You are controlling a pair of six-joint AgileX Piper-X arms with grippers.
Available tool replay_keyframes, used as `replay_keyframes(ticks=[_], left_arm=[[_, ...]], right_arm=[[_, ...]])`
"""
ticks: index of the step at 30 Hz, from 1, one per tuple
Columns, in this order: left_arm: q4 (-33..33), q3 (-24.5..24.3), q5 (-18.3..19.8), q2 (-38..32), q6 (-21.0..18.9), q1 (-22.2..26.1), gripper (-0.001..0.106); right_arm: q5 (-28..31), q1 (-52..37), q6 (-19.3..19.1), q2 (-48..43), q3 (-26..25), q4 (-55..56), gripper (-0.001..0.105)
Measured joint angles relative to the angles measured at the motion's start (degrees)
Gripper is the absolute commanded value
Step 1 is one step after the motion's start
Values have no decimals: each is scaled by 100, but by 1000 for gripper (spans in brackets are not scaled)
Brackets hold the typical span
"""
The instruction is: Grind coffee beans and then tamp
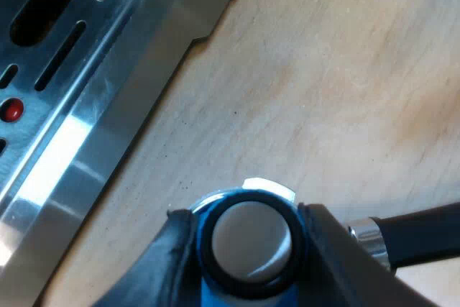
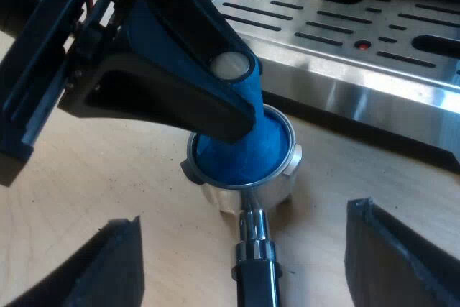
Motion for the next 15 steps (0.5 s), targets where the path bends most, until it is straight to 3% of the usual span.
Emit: replay_keyframes(ticks=[15], left_arm=[[-11,-11,28,58,0,0,1]], right_arm=[[0,0,0,0,0,0,62]])
